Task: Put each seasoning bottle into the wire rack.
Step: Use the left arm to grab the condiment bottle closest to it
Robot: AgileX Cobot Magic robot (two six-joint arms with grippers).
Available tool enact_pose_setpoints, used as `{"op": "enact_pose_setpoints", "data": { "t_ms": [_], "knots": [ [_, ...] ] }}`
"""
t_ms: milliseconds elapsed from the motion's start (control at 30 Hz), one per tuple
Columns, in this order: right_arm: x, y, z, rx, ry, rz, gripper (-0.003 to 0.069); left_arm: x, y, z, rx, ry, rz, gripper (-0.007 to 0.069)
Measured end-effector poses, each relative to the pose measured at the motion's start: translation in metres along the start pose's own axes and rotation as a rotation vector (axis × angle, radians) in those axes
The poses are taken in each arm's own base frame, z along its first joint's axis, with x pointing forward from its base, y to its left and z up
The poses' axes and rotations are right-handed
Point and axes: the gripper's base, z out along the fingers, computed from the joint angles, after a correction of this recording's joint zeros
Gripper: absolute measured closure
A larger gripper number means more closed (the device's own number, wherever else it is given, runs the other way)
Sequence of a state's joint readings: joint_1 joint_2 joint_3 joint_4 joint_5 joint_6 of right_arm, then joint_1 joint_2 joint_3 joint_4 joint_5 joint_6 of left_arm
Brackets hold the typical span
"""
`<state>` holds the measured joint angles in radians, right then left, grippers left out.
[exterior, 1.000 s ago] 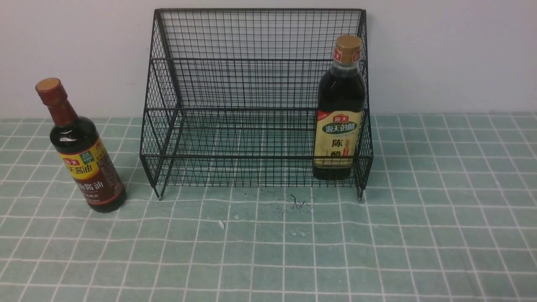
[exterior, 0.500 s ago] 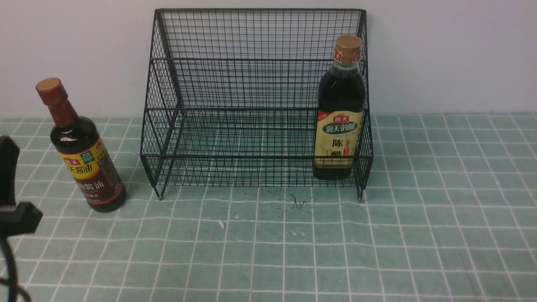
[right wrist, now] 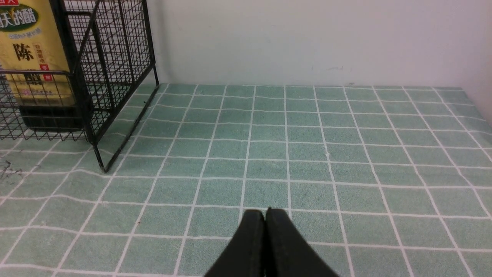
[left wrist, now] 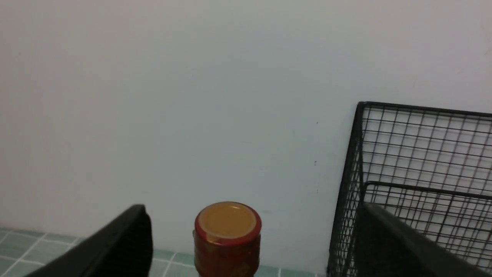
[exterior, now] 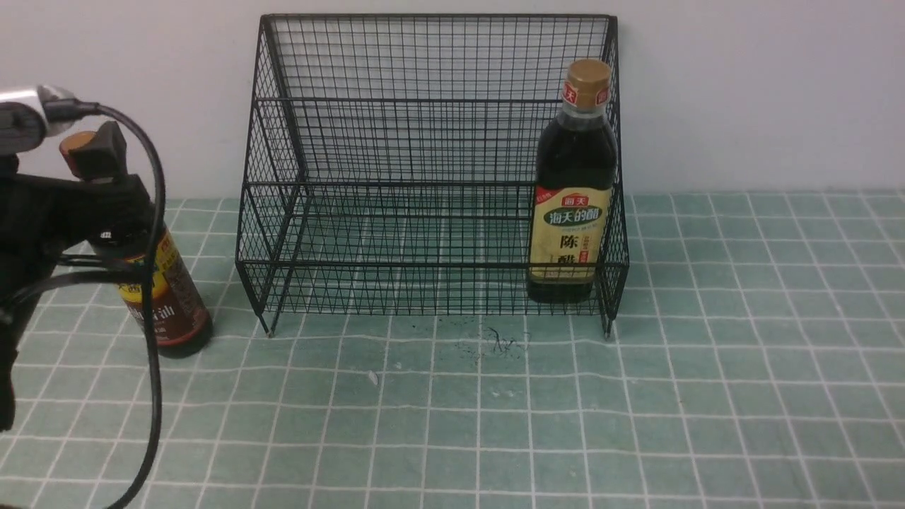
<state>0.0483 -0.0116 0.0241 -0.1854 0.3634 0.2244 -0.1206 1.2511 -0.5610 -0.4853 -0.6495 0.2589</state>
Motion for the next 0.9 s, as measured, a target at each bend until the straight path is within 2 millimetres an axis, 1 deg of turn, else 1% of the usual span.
{"op": "enact_pose_setpoints", "data": {
  "t_ms": [133,233,400,633,700,867,900],
  "knots": [
    [0.000,0.000,0.000,0.000,0.000,0.000,0.0673,0.006,0.000,0.014,-0.045,0.015,-0.006,-0.0031],
    [0.000,0.000,0.000,0.000,0.000,0.000,0.0673,0.012,0.001,0.020,-0.060,0.031,0.017,-0.0023],
    [0.000,0.000,0.000,0.000,0.000,0.000,0.0673,0.018,0.002,0.025,-0.077,0.033,0.061,0.0001],
    [0.000,0.000,0.000,0.000,0.000,0.000,0.0673,0.030,0.011,0.033,-0.119,0.056,0.069,0.0032],
    [0.000,0.000,0.000,0.000,0.000,0.000,0.0673,0.036,0.012,0.036,-0.126,0.066,0.062,0.0055],
    [0.000,0.000,0.000,0.000,0.000,-0.001,0.0673,0.041,0.010,0.040,-0.107,0.051,0.090,0.0106],
    [0.000,0.000,0.000,0.000,0.000,-0.001,0.0673,0.043,0.008,0.042,-0.087,0.047,0.112,0.0143]
  ]
}}
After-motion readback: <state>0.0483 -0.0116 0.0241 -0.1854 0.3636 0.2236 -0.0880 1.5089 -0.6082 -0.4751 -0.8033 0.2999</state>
